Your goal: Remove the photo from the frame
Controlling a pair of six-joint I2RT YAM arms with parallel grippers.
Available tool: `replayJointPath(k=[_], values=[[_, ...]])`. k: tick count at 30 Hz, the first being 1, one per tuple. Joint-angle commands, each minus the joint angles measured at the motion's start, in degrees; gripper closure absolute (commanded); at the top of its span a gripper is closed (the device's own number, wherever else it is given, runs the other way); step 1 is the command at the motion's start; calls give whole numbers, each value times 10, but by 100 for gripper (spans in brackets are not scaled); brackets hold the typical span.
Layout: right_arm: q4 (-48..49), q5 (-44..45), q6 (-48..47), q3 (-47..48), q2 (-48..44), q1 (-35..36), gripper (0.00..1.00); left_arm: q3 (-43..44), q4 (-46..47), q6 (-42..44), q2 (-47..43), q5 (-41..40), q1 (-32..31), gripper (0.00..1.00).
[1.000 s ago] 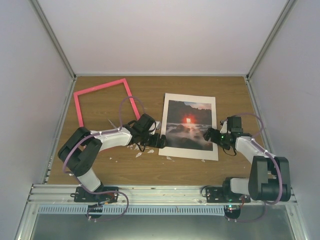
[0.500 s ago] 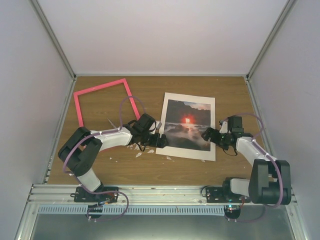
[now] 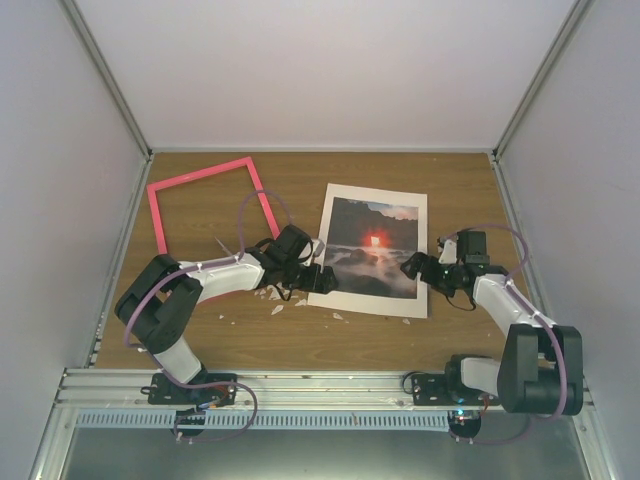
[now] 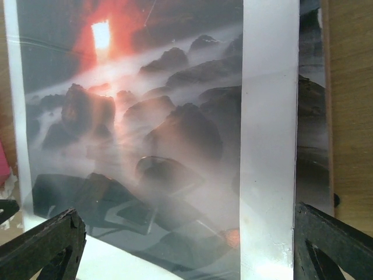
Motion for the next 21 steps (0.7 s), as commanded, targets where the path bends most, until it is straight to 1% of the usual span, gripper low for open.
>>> replayJointPath(k=[1, 15, 18, 21], values=[[26, -44, 2, 7, -12, -2, 3, 14, 23, -4, -6, 4, -4, 9], [76, -100, 14, -17, 14, -3, 5, 13, 31, -5, 12, 1, -7, 9], [72, -95, 12, -16, 18, -5, 5, 21, 25, -4, 15, 3, -7, 10], [43, -53, 1, -8, 12, -5, 4, 23, 6, -2, -3, -18, -7, 9]])
